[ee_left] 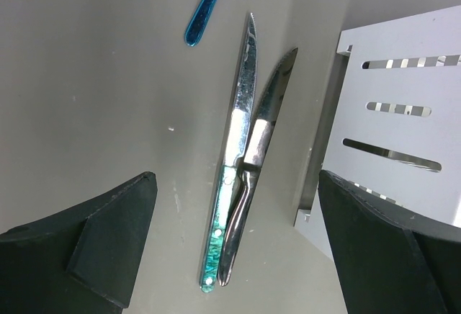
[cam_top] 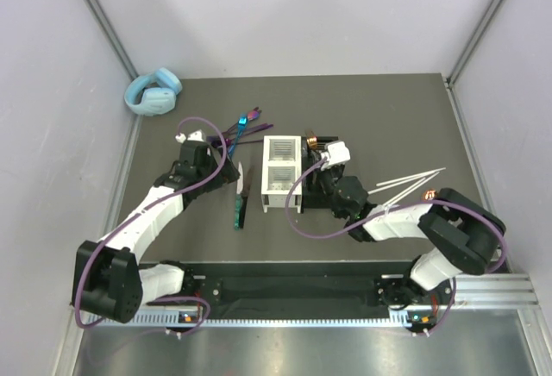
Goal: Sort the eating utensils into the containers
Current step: Place the fork in the container.
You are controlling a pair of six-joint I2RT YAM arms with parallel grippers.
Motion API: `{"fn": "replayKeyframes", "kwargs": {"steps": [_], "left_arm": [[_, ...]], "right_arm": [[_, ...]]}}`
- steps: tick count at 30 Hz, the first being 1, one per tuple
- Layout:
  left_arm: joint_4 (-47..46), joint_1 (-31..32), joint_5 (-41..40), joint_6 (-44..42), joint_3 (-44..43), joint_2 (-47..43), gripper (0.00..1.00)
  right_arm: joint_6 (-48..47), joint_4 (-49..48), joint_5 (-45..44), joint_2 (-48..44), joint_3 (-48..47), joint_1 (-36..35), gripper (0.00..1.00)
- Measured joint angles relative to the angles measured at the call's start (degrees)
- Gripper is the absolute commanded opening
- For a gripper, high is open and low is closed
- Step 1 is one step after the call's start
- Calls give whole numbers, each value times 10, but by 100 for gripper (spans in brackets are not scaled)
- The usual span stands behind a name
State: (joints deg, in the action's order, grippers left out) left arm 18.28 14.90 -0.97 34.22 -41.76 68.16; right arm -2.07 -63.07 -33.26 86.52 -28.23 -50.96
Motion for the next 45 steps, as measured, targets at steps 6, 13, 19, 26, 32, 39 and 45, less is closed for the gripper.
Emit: {"fn": "replayKeyframes", "kwargs": {"steps": [6,13,19,26,32,39,45], "left_arm": [[1,2,-1,-1,0,0,98],[2,3,-2,-2,-1,0,98],[2,5,-2,-1,-1,6,98],[2,12,-2,-1,-2,24,98],[2,15,-6,-1,-6,24,98],[2,16,-15,-1,-6,23,98],[2,16,-15,-1,-6,24,98]], "right_arm": [[-14,-24,-1,18,-5,0,0],[-6,-56,-6,21,12,0,0],[7,-39,-24,-64,62,-1,4],[11,4,-27,-119,68,-3,6],[24,10,-25,-93,68,-3,27],[42,20,-23,-82,69,-3,36],[53,46,-28,-135,88,-11,48]]}}
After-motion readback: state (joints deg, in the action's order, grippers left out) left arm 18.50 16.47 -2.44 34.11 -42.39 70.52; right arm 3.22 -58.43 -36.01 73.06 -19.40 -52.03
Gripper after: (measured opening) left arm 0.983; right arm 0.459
